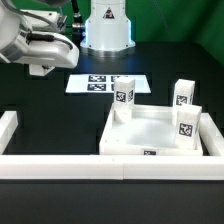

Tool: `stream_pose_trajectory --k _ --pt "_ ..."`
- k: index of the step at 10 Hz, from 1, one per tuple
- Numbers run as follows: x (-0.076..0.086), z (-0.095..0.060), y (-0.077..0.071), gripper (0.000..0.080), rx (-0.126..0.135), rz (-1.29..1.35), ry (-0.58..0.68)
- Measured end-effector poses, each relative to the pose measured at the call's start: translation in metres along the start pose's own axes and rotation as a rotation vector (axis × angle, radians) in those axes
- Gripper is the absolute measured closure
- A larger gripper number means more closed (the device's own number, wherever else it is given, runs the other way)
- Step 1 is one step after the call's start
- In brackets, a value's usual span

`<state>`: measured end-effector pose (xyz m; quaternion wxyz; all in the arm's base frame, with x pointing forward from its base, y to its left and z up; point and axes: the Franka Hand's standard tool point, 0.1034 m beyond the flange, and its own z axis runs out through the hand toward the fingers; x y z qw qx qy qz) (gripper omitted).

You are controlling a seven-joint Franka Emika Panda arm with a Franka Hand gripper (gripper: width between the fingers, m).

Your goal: Assemble square table

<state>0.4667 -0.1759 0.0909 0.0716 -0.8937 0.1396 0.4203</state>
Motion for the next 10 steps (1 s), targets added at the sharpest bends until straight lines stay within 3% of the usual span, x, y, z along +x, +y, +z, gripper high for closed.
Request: stream_pose_trajectory --k 2,3,7,10 --pt "0.012 -0.009 0.0 0.0509 -0.018 -0.009 0.13" --pt "0.01 -0.011 -0.003 0.0509 -0.016 -0.01 0.181" --pt "0.002 -0.048 -0.055 0.0509 -0.029 0.013 0.444" --pt "0.011 -0.057 -0.058 0.0509 -0.037 0.0 0.662"
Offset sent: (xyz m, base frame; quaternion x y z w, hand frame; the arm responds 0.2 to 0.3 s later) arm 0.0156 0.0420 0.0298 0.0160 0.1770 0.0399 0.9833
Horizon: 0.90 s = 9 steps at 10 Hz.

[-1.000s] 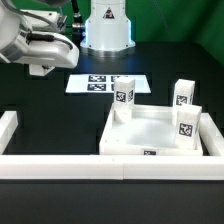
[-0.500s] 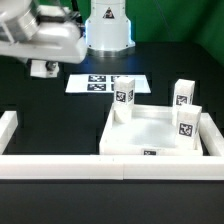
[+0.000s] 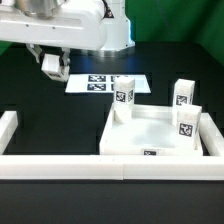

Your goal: Assemble square table

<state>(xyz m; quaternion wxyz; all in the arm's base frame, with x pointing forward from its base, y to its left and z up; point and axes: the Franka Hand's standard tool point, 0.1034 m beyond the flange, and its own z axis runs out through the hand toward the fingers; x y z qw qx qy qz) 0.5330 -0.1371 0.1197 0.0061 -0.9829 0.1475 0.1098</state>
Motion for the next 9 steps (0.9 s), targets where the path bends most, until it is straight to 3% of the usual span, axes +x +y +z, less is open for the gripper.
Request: stream_pose_trajectory --k 3,5,6,7,8,9 --pt "0.009 -0.001 -0.003 0.0509 -0.016 -0.003 0.215" --pt "0.025 -0.008 -0.033 0.0509 -0.021 -0.01 0.336" --pt "0.029 -0.01 -0.056 0.0509 -0.011 0.024 0.383" --pt "0.025 -0.009 -0.077 0.0509 -0.003 0.042 0.349" --pt "0.026 -0.012 -0.085 0.0509 -0.001 0.029 0.353" --pt "0.026 -0.011 -0.083 0.0509 -0.002 0.029 0.353"
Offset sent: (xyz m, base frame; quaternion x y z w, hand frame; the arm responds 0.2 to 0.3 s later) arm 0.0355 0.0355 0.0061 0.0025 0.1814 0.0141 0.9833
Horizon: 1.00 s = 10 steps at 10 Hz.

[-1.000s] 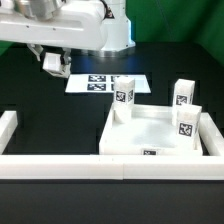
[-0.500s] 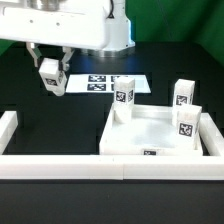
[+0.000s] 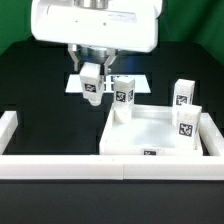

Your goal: Assemble square table

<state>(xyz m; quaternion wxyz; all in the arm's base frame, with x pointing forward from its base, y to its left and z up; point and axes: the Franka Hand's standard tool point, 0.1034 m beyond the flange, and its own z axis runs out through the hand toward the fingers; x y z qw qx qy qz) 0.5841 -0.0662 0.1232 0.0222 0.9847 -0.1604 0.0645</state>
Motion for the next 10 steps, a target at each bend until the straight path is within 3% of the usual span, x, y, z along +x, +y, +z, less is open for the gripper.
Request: stream_pose_trajectory --k 3,4,7,10 --pt "0.0 0.0 -0.001 0.0509 0.0 -0.001 -0.001" --pt "0.004 0.0 -0.008 0.0509 0.003 -0.005 0.005" --pt "0.028 -0.005 -0.052 0.0509 0.019 -0.099 0.049" --pt "0.033 -0.005 -0.052 0.0509 0.024 -0.095 0.113"
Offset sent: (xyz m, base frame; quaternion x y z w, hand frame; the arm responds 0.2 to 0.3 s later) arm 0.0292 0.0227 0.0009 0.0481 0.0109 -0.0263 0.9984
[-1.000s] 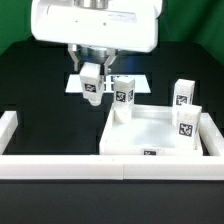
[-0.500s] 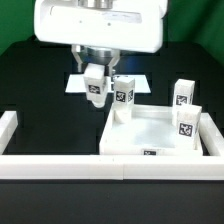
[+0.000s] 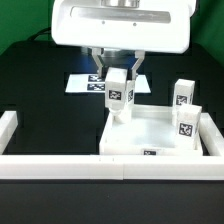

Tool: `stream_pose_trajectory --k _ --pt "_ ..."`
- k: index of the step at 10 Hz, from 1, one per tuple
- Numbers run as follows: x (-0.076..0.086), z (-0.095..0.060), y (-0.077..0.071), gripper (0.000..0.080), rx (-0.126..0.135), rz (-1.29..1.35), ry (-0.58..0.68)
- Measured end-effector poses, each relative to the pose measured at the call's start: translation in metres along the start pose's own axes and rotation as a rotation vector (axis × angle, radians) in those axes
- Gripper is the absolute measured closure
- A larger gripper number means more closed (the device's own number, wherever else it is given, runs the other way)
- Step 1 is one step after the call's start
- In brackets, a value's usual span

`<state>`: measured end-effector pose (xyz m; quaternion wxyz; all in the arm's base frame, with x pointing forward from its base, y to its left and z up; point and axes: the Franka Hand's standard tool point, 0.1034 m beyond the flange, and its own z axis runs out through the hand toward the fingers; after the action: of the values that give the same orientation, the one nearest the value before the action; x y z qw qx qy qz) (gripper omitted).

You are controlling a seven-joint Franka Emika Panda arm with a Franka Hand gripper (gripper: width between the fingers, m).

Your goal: Assemble square table

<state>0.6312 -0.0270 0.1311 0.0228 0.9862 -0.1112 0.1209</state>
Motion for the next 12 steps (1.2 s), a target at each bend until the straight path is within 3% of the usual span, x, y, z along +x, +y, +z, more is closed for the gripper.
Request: stream_pose_trajectory --k 2,4,12 --pt "0.002 0.001 -0.001 0.0509 -0.002 -0.011 0.167" --pt "0.006 0.004 -0.007 0.0509 -0.002 -0.026 0.241" --pt "0.008 0.024 -0.011 0.0509 -0.018 -0.05 0.221"
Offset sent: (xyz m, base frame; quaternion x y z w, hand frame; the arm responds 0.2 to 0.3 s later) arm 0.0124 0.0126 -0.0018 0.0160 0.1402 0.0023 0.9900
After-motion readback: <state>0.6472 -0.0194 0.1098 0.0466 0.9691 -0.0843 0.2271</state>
